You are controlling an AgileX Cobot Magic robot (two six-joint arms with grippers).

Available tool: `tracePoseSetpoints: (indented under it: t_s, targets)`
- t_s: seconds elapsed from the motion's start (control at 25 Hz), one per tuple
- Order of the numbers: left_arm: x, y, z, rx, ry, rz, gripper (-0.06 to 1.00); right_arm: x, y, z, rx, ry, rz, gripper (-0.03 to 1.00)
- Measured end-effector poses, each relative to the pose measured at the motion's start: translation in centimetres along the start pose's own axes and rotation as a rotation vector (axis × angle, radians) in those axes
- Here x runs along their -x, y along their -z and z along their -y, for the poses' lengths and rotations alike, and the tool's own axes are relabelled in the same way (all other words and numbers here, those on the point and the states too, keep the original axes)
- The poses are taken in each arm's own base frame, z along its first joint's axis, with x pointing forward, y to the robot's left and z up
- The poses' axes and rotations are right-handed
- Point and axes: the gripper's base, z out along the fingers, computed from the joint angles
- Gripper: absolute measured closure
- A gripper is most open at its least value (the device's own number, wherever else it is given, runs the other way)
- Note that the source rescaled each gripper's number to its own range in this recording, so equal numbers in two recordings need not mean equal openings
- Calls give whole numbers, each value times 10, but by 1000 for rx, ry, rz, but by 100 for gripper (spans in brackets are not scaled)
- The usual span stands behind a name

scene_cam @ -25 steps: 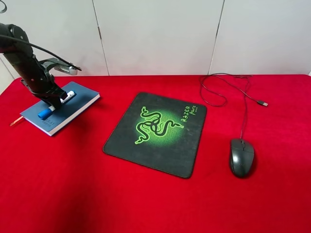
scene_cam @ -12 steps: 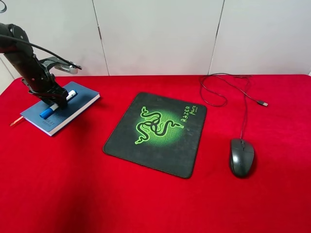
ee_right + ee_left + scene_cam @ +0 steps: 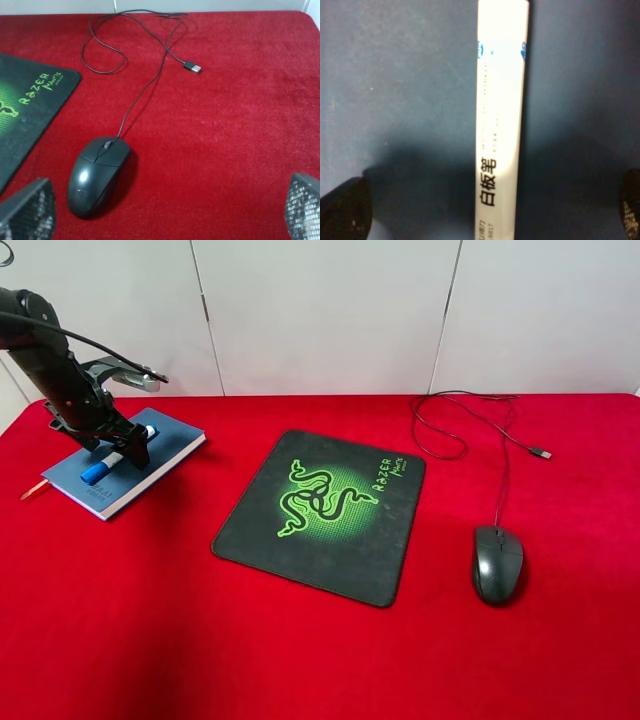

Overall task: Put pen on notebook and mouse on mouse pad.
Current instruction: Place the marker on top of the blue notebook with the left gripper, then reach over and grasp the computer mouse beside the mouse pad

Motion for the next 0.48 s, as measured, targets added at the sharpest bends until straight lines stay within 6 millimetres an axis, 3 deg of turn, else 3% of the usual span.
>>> tracePoseSetpoints:
  t_s: [0.24, 0.48]
  targets:
    - [5, 18, -2, 10, 19, 25, -5, 0, 0, 0, 0, 0, 0, -3]
    - [8, 61, 0, 7, 57, 33, -5, 0, 0, 0, 0, 0, 0, -3]
